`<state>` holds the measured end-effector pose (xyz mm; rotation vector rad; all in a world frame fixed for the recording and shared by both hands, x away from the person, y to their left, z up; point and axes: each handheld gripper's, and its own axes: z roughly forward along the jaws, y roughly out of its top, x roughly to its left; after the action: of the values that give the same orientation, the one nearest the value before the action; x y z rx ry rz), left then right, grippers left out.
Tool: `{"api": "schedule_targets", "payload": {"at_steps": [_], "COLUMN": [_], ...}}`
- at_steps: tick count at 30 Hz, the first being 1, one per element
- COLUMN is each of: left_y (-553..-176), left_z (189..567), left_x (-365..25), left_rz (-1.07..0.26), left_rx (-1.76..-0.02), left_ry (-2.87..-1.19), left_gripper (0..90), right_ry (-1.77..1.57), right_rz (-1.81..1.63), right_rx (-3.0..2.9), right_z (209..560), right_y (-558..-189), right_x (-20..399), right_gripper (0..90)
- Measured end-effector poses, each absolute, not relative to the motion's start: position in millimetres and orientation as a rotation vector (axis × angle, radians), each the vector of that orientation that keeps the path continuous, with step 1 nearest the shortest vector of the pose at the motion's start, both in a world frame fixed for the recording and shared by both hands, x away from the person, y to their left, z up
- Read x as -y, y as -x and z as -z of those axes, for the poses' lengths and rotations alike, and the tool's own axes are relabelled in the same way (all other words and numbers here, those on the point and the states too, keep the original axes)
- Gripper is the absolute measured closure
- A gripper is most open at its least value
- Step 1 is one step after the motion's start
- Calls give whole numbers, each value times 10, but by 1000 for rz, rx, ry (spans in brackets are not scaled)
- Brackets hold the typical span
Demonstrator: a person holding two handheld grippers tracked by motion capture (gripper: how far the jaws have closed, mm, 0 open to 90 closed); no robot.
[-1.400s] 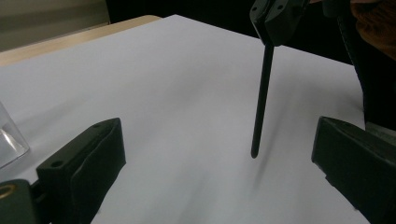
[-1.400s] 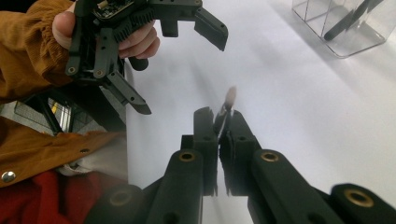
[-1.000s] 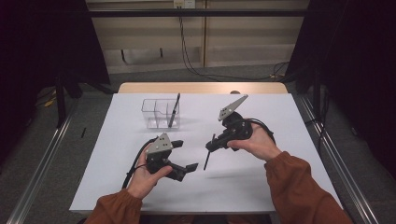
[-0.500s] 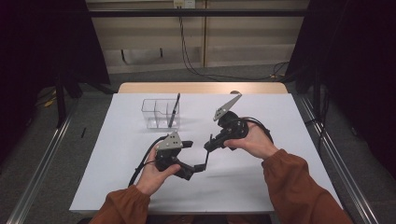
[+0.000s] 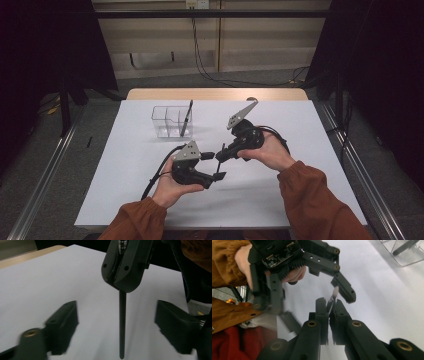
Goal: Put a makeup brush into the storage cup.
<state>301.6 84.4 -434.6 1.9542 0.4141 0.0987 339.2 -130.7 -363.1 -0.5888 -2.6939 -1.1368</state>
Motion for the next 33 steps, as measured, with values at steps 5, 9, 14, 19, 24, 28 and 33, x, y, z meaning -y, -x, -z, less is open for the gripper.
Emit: {"api": "schedule_targets", "payload": {"at_steps": [5,9,14,19,24,28,33], "left_y": [-3036,-3037,-3028,-3026,-3033,-3028,-3030], "left_z": [4366,4367,4369,4368,4379,4376,4371], "left_x": [-849,-848,-852,-856,-834,-835,-837], "left_rz": [-63,-30,-35,-28,-30,-22,-18], "left_rx": [-432,-421,-415,-411,-428,-424,-415], "left_ry": [-1972,-1960,-1960,-1943,-1939,-1943,-1940], "left_gripper": [387,530,642,701,776,841,853], "right_ry": [598,596,596,596,593,600,598], "right_rz": [1142,1143,1137,1148,1144,1144,1161], "right_rx": [2687,2690,2689,2683,2690,2686,2681], "right_z": [3675,3685,3692,3689,3706,3717,3719], "right_y": [-3386,-3391,-3387,-3383,-3385,-3382,-3375], "right_x": [1308,1300,1279,1280,1264,1262,1275], "right_gripper": [859,858,858,858,859,858,856]}}
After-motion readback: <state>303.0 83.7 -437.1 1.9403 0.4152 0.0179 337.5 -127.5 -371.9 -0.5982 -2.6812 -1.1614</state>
